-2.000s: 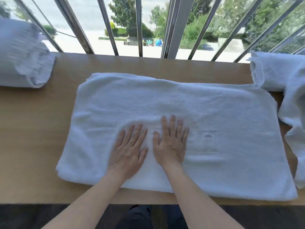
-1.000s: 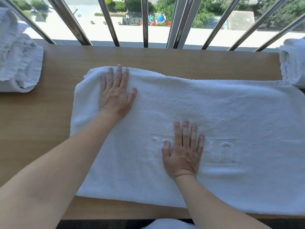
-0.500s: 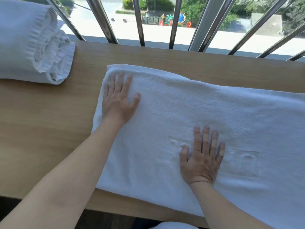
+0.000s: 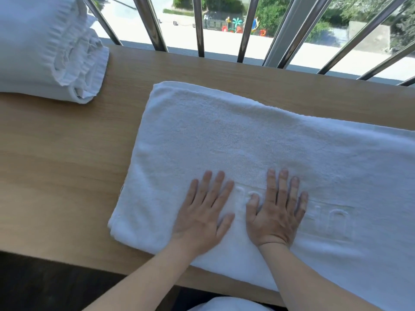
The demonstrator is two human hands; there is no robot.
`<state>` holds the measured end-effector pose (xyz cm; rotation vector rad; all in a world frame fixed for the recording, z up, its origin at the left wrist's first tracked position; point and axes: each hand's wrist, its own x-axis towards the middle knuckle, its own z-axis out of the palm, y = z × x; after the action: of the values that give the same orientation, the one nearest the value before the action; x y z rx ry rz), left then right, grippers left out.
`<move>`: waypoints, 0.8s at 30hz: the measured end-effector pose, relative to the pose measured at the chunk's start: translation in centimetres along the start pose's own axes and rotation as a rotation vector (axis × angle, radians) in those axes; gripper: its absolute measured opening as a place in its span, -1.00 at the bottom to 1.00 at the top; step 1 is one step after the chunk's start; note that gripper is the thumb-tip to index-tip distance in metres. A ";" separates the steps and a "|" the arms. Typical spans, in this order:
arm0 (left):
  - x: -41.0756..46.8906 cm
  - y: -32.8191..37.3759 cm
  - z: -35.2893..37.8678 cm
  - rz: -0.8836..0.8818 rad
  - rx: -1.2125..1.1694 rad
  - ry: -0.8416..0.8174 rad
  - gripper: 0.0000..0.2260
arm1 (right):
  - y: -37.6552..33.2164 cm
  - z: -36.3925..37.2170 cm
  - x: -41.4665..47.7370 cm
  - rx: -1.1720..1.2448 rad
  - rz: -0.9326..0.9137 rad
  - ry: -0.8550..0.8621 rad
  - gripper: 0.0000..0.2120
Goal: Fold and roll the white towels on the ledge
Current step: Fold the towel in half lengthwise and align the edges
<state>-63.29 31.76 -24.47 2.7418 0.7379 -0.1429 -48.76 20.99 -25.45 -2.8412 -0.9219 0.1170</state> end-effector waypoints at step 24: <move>2.0 -1.0 -0.7 -0.128 0.009 0.062 -0.39 | -0.1 -0.1 -0.1 0.033 0.003 0.022 -0.35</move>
<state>-62.01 33.72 -24.41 2.7184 0.9324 -0.0899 -48.90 20.96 -25.36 -2.8085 -0.9023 0.0996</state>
